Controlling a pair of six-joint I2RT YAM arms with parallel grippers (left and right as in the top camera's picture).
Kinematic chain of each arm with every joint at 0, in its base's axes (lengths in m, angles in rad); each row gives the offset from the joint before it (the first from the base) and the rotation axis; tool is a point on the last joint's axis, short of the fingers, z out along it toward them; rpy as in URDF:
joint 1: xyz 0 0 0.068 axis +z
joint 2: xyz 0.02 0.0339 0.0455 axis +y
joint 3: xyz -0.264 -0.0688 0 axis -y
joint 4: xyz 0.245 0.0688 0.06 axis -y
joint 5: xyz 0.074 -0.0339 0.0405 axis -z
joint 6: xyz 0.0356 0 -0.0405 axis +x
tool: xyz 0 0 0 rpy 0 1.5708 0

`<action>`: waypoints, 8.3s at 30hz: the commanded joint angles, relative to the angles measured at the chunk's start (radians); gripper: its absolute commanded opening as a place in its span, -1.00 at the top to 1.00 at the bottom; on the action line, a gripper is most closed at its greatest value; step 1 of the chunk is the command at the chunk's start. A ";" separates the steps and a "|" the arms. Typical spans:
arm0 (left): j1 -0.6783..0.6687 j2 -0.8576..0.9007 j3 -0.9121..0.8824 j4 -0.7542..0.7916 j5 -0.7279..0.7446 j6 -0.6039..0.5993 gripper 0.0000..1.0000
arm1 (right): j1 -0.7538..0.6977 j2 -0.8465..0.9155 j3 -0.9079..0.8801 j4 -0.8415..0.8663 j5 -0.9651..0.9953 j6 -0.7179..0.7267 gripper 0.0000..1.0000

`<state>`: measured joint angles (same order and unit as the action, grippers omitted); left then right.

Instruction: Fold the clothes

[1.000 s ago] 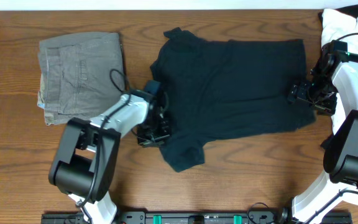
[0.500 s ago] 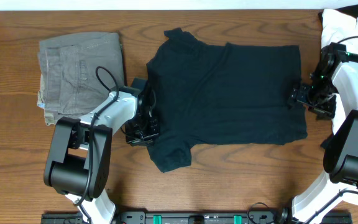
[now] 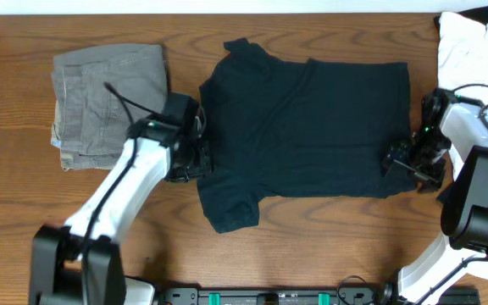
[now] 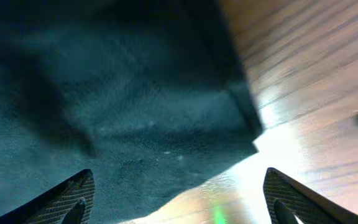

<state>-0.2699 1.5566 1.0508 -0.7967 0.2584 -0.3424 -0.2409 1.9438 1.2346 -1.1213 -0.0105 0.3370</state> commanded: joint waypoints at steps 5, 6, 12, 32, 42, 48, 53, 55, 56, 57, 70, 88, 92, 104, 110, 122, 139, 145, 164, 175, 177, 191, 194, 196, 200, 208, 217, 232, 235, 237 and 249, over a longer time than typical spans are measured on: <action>-0.005 -0.011 0.014 0.021 -0.016 0.005 0.88 | 0.002 -0.005 -0.105 0.097 -0.031 0.030 -0.52; -0.009 -0.010 0.014 0.021 -0.016 0.005 0.88 | 0.002 -0.005 -0.119 0.121 -0.031 0.030 -0.48; -0.045 -0.008 0.014 0.035 -0.016 0.006 0.87 | -0.002 -0.005 -0.139 0.180 -0.023 0.029 0.55; -0.124 0.064 -0.020 0.153 -0.017 0.001 0.86 | 0.004 -0.007 0.155 -0.073 0.014 0.021 0.81; -0.174 0.270 -0.019 0.213 -0.012 -0.018 0.87 | 0.047 -0.006 0.171 0.012 0.014 0.022 0.71; -0.169 0.265 -0.018 0.207 -0.013 -0.017 0.86 | 0.084 0.005 0.171 0.117 0.013 0.039 0.57; -0.169 0.265 -0.018 0.208 -0.013 -0.018 0.87 | 0.112 0.056 0.171 0.186 0.009 0.078 0.37; -0.169 0.265 -0.018 0.208 -0.013 -0.017 0.86 | 0.122 0.078 0.171 0.222 0.005 0.078 0.31; -0.169 0.265 -0.018 0.208 -0.013 -0.017 0.86 | 0.126 0.092 0.171 0.245 0.006 0.077 0.24; -0.169 0.265 -0.018 0.208 -0.013 -0.017 0.87 | 0.130 0.105 0.171 0.268 0.003 0.077 0.13; -0.169 0.265 -0.018 0.199 -0.013 -0.017 0.87 | 0.095 0.128 0.227 0.403 -0.331 0.017 -0.08; -0.169 0.265 -0.018 0.205 -0.013 -0.018 0.85 | 0.079 0.129 0.221 0.253 -0.196 0.066 -0.06; -0.169 0.265 -0.018 0.205 -0.013 -0.018 0.87 | 0.079 0.129 0.177 0.344 -0.208 0.066 -0.02; -0.169 0.265 -0.018 0.205 -0.013 -0.018 0.86 | 0.130 0.129 0.166 0.457 -0.317 0.066 0.03; -0.169 0.265 -0.018 0.209 -0.011 -0.018 0.86 | 0.169 0.129 0.167 0.462 -0.275 0.031 0.03; -0.169 0.265 -0.016 0.216 -0.006 -0.037 0.87 | 0.169 0.129 0.286 0.316 -0.275 -0.032 -0.07; -0.169 0.265 -0.016 0.196 -0.035 -0.009 0.86 | 0.178 0.129 0.287 0.311 -0.270 0.013 -0.08; -0.169 0.265 -0.016 0.197 -0.035 -0.010 0.86 | 0.206 0.129 0.287 0.326 -0.270 0.119 -0.04; -0.169 0.265 -0.016 0.193 -0.035 -0.009 0.86 | 0.289 0.129 0.287 0.402 -0.186 0.208 -0.07; -0.169 0.265 -0.016 0.192 -0.035 -0.006 0.86 | 0.289 0.129 0.287 0.373 -0.090 0.122 -0.06; -0.169 0.265 -0.016 0.192 -0.035 -0.006 0.86 | 0.289 0.129 0.287 0.373 -0.088 0.117 -0.06; -0.169 0.265 -0.016 0.192 -0.035 -0.006 0.86 | 0.289 0.132 0.256 0.447 -0.031 0.118 0.10; -0.169 0.265 -0.016 0.192 -0.035 -0.006 0.86 | 0.289 0.134 0.256 0.452 -0.030 0.118 0.14; -0.169 0.265 -0.016 0.193 -0.035 -0.006 0.86 | 0.289 0.137 0.255 0.458 -0.030 0.118 0.17; -0.169 0.265 -0.016 0.193 -0.035 -0.006 0.86 | 0.294 0.151 0.254 0.473 -0.030 0.118 0.18; -0.169 0.265 -0.016 0.192 -0.035 -0.006 0.86 | 0.298 0.157 0.254 0.472 -0.021 0.118 0.25; -0.169 0.265 -0.016 0.192 -0.035 -0.005 0.86 | 0.301 0.182 0.249 0.488 -0.016 0.119 0.65; -0.169 0.265 -0.016 0.193 -0.036 -0.002 0.86 | 0.266 0.096 0.252 0.383 -0.015 0.142 0.98; -0.169 0.265 -0.016 0.193 -0.035 -0.002 0.86 | 0.250 0.048 0.252 0.312 -0.006 0.147 0.98; -0.169 0.265 -0.016 0.193 -0.035 -0.002 0.85 | 0.237 0.017 0.252 0.253 0.021 0.165 0.98; -0.169 0.265 -0.016 0.193 -0.035 -0.002 0.86 | 0.149 -0.031 0.231 -0.064 0.163 0.254 0.97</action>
<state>-0.4412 1.8233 1.0393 -0.5976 0.2474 -0.3611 -0.0715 1.9186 1.4807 -1.1667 0.0803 0.5407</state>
